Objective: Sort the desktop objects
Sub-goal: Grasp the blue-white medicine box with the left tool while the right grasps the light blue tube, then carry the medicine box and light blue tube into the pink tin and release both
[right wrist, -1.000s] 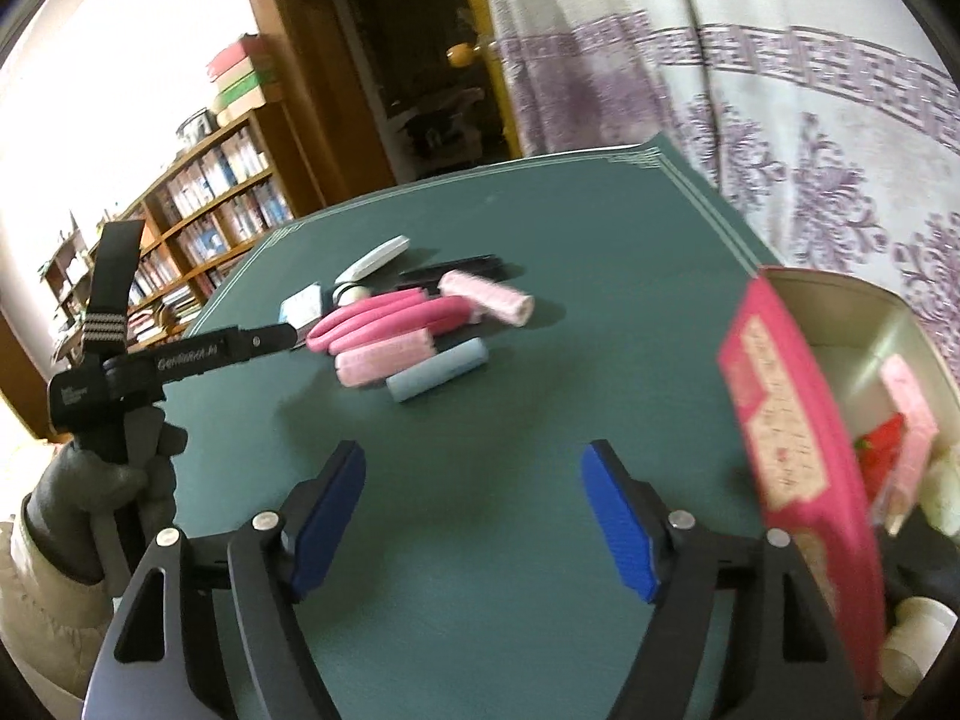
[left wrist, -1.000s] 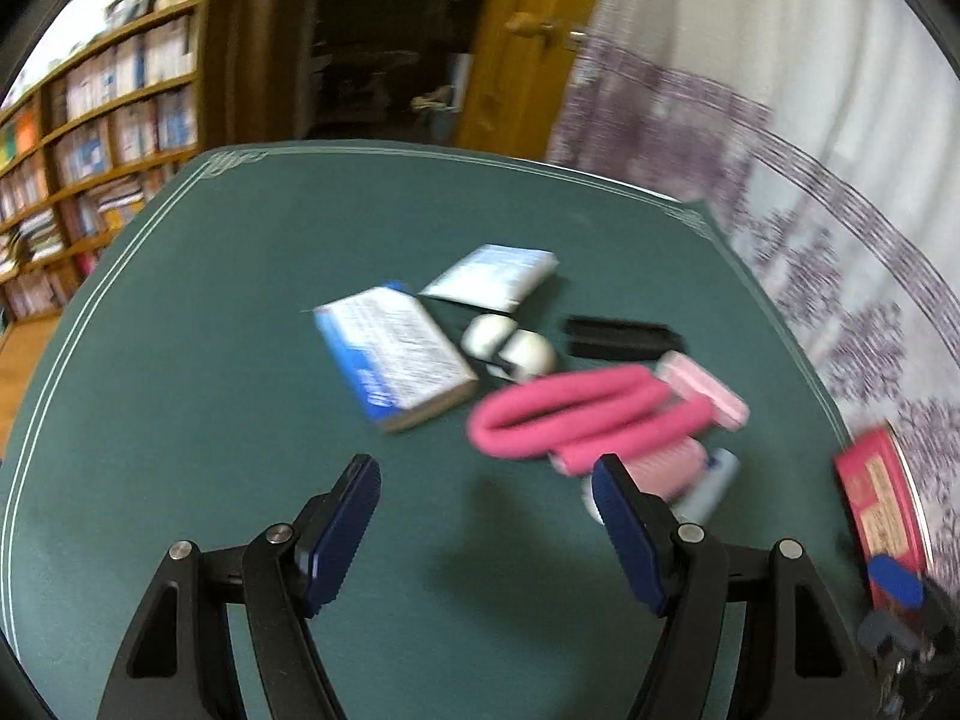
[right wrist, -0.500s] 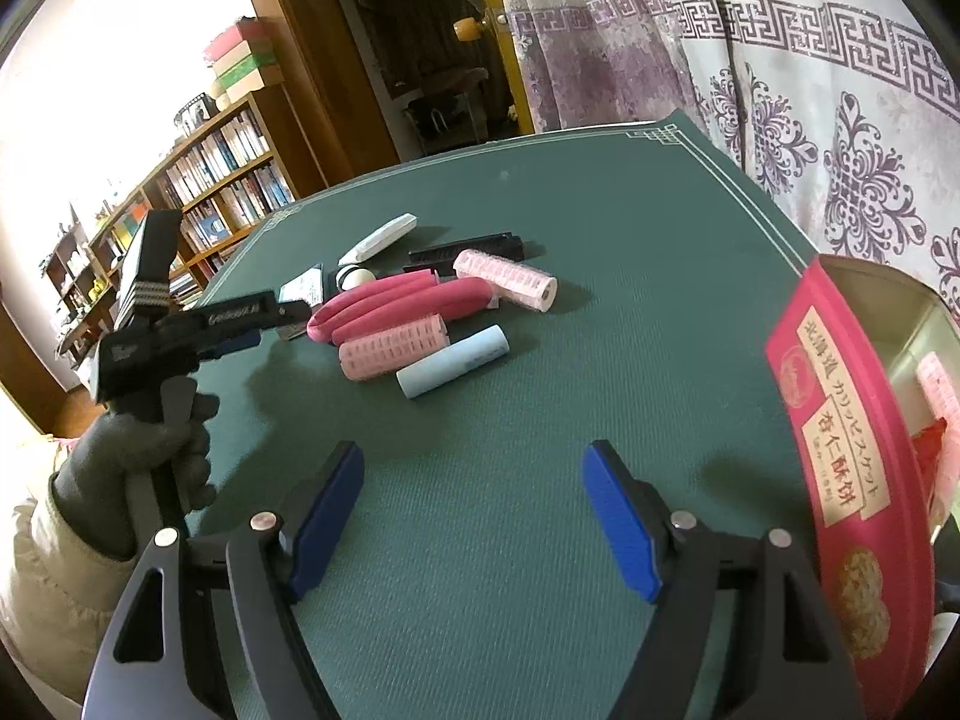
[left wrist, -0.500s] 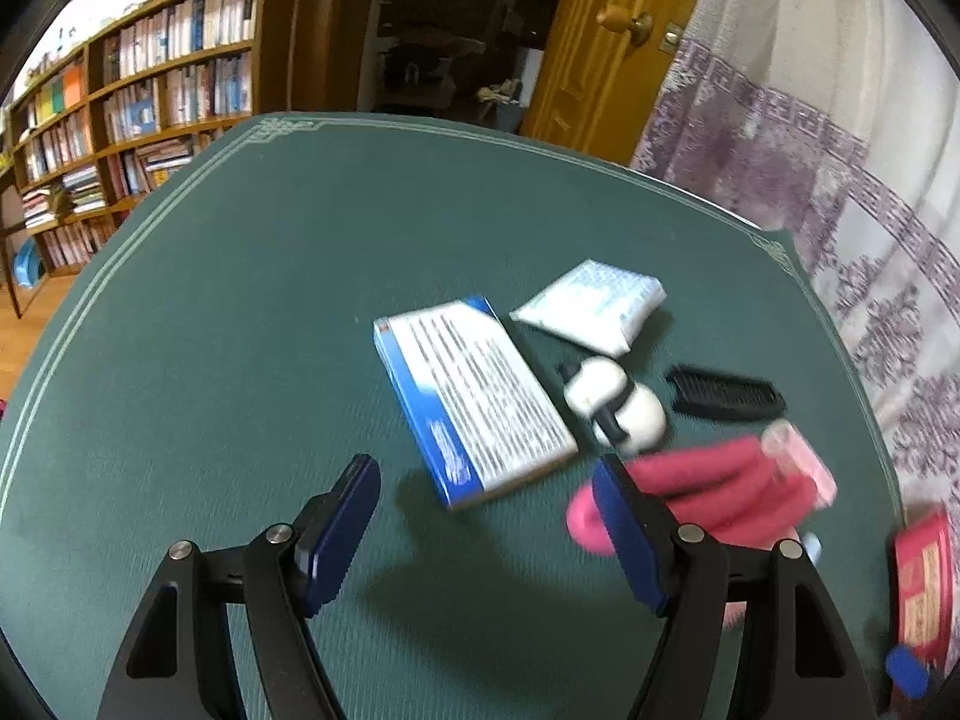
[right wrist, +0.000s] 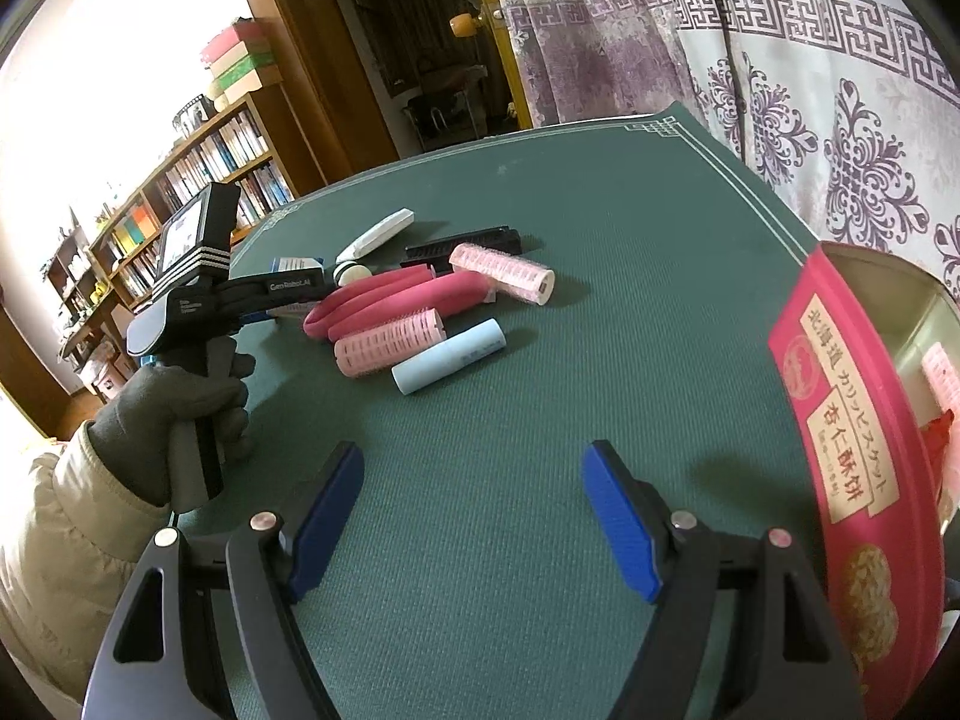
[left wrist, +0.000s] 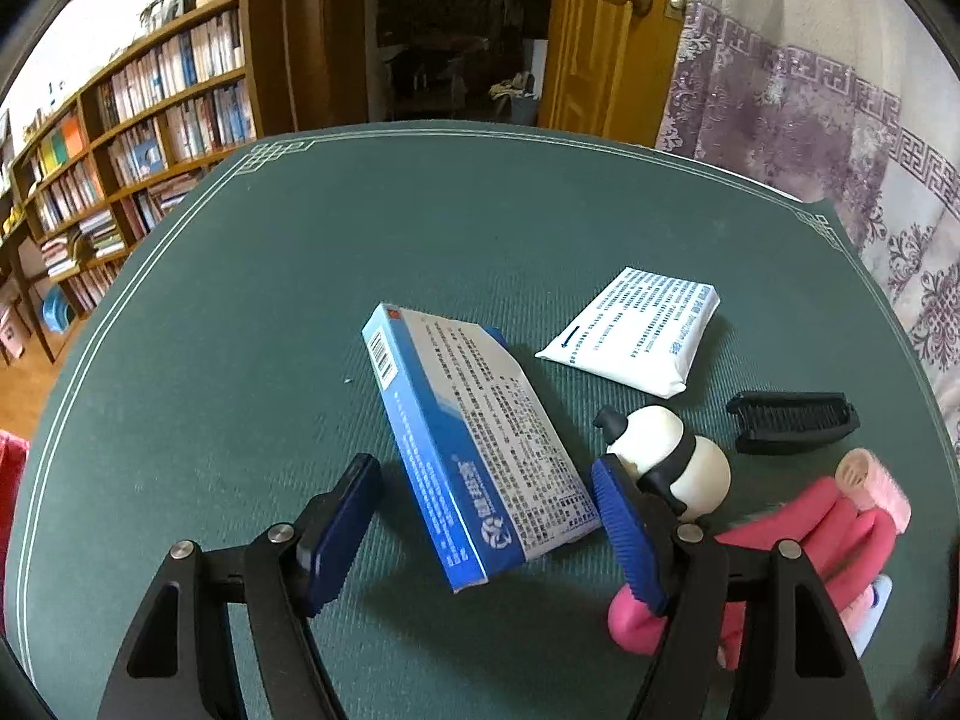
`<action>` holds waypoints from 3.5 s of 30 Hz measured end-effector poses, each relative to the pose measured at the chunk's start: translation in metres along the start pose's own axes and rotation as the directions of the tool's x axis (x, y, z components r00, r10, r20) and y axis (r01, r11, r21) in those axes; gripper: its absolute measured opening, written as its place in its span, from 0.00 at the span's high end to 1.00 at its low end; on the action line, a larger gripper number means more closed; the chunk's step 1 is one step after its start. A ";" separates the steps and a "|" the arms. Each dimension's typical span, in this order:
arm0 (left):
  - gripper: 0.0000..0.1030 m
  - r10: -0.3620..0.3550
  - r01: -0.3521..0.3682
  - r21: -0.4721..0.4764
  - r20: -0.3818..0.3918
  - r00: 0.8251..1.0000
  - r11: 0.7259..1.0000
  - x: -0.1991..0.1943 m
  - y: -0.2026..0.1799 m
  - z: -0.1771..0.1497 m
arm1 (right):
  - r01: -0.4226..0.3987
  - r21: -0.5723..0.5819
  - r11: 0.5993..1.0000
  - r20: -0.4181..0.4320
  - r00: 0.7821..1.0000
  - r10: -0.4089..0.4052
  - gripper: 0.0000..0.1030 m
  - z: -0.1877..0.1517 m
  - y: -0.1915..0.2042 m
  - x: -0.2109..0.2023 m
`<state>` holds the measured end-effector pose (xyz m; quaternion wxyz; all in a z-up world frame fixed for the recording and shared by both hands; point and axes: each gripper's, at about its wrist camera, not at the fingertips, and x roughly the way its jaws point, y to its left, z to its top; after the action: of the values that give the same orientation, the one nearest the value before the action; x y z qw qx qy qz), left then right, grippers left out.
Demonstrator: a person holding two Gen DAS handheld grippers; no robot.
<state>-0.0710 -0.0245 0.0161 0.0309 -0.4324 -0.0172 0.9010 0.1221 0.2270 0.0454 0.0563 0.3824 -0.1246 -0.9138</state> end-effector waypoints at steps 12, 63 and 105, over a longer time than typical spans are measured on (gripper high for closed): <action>0.47 -0.037 0.037 0.066 0.003 0.999 0.997 -0.024 0.040 -0.023 | -0.012 -0.025 1.000 -0.013 1.000 0.012 0.23 0.002 0.016 0.009; 0.46 -0.278 0.282 0.106 -0.050 0.959 0.954 -0.075 0.024 -0.073 | 0.051 -0.271 0.961 -0.112 0.990 -0.084 0.21 0.044 0.034 0.110; 0.45 -0.501 0.481 0.426 -0.072 0.862 0.766 -0.163 -0.177 -0.091 | 0.324 0.115 0.939 0.205 0.917 -0.341 0.29 -0.027 -0.102 -0.136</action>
<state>0.1087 0.1410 0.0965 0.3594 -0.3744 0.0685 0.8521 0.2364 0.3471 0.0928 -0.1292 0.2955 -0.0992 -0.9414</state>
